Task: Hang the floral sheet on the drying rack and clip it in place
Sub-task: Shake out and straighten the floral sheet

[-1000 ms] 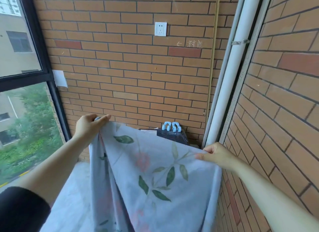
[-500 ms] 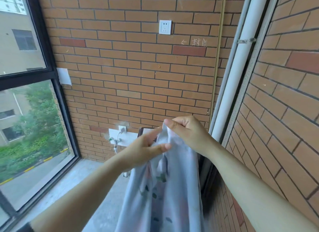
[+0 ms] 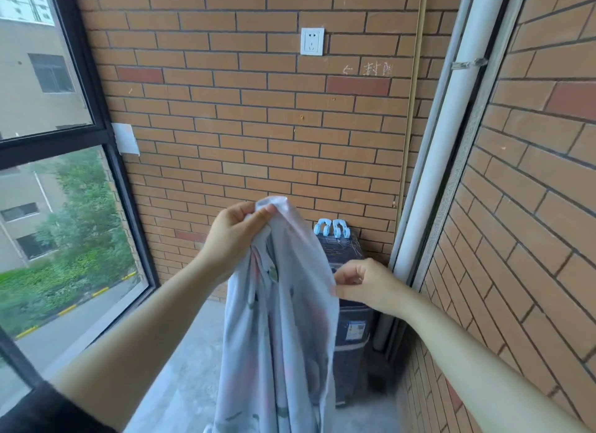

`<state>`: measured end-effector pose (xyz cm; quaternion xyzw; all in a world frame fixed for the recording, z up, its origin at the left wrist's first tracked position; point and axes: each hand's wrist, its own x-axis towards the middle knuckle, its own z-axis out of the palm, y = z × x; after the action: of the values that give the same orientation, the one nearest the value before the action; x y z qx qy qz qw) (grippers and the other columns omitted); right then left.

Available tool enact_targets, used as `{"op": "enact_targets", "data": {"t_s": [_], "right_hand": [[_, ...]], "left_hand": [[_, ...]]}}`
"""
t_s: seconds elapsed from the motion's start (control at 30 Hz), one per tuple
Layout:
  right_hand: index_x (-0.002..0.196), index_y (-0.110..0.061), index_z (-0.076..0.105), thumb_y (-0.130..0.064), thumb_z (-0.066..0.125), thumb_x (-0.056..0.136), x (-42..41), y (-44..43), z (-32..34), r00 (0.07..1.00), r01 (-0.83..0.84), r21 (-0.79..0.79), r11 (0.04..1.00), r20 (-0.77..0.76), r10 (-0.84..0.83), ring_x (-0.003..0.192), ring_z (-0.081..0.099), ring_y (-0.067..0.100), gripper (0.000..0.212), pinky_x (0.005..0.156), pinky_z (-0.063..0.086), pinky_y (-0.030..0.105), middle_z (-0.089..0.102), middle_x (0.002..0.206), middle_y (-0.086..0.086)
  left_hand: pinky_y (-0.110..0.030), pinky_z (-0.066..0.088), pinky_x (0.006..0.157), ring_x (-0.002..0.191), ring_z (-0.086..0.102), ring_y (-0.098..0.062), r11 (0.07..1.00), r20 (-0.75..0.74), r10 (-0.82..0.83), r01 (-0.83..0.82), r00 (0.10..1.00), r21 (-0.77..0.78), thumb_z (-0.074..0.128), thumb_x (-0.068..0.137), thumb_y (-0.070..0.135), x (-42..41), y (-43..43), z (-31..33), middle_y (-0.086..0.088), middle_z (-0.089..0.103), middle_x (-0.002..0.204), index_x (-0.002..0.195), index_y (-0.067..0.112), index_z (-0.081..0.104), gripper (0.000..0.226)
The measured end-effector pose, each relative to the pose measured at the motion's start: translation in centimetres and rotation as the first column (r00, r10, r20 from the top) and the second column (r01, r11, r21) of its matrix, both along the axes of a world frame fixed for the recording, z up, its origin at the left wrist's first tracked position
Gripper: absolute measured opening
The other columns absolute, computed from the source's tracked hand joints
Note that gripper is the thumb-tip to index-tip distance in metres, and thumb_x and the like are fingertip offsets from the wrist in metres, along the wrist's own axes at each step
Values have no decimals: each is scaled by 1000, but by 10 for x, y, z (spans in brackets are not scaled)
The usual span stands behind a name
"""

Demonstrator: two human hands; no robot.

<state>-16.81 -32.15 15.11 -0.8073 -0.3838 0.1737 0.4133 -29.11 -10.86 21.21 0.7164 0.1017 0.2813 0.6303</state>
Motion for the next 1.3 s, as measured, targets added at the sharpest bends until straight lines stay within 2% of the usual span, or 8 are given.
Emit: {"op": "enact_targets", "data": {"t_s": [0.23, 0.37, 0.43, 0.57, 0.67, 1.03, 1.17, 1.3], "right_hand": [[105, -32, 65, -40, 71, 78, -12, 20, -40, 998, 61, -34, 998, -4, -61, 99, 59, -3, 29, 87, 48, 21, 67, 105, -19], [77, -13, 61, -21, 58, 84, -6, 40, -75, 984, 153, -79, 985, 100, -145, 70, 56, 15, 11, 62, 40, 27, 63, 75, -4], [60, -13, 46, -22, 54, 93, 1, 37, -94, 973, 201, -96, 975, 138, -187, 62, 43, 18, 35, 55, 27, 28, 47, 61, 2], [78, -4, 62, -32, 45, 99, 31, 3, -79, 888, 447, 124, 886, 56, -456, 69, 58, 29, 39, 60, 38, 31, 62, 72, 15], [78, 1, 52, -36, 44, 97, 55, -15, -26, 794, 506, 338, 793, 178, -582, 62, 50, 31, 43, 55, 32, 32, 48, 62, 10], [73, -6, 54, -34, 50, 98, 50, -10, 103, 689, 243, 284, 927, 623, -371, 58, 41, 23, 38, 55, 36, 35, 43, 56, 6], [61, -18, 48, -42, 65, 87, 56, -20, 120, 746, 256, 248, 934, 564, -354, 56, 32, 17, 39, 53, 26, 31, 33, 54, -4], [68, -20, 65, -32, 82, 73, 69, -33, 135, 822, 259, 194, 946, 471, -321, 58, 50, 9, 21, 58, 38, 27, 60, 62, 0]], "left_hand": [[-53, 53, 83, 74, 65, -25, 1000, 59, 25, -26, 998, 11, 63, 91, 29, 4, 16, 30, -15, 71, 85, 85, 13, 73, 19], [-50, 53, 82, 72, 61, -24, 999, 106, 51, -50, 993, -9, 65, 83, 36, 4, 21, 45, -14, 67, 82, 82, 14, 73, 23], [-48, 52, 79, 74, 59, -25, 996, 114, 85, -84, 990, -14, 65, 80, 39, 3, 33, 47, -17, 65, 83, 88, 5, 70, 35], [-37, 47, 69, 68, 55, -22, 961, 55, 262, -266, 963, 78, 65, 75, 48, -2, 72, 31, -13, 63, 76, 83, 6, 68, 43], [-30, 38, 59, 61, 48, -17, 872, -45, 426, -396, 904, 288, 60, 89, 39, -7, 92, 0, -10, 57, 68, 80, 0, 64, 40], [-34, 22, 49, 52, 34, -22, 750, -65, 603, -537, 795, 386, 56, 93, 28, -3, 103, -24, -5, 38, 52, 57, 12, 39, 43], [-34, 20, 49, 52, 30, -20, 753, 3, 593, -556, 806, 352, 56, 93, 29, 2, 105, 0, -3, 35, 53, 59, 12, 38, 42], [-34, 21, 48, 52, 30, -21, 728, 73, 602, -584, 795, 359, 54, 93, 29, 14, 113, 44, -2, 34, 52, 57, 14, 35, 43]]}}
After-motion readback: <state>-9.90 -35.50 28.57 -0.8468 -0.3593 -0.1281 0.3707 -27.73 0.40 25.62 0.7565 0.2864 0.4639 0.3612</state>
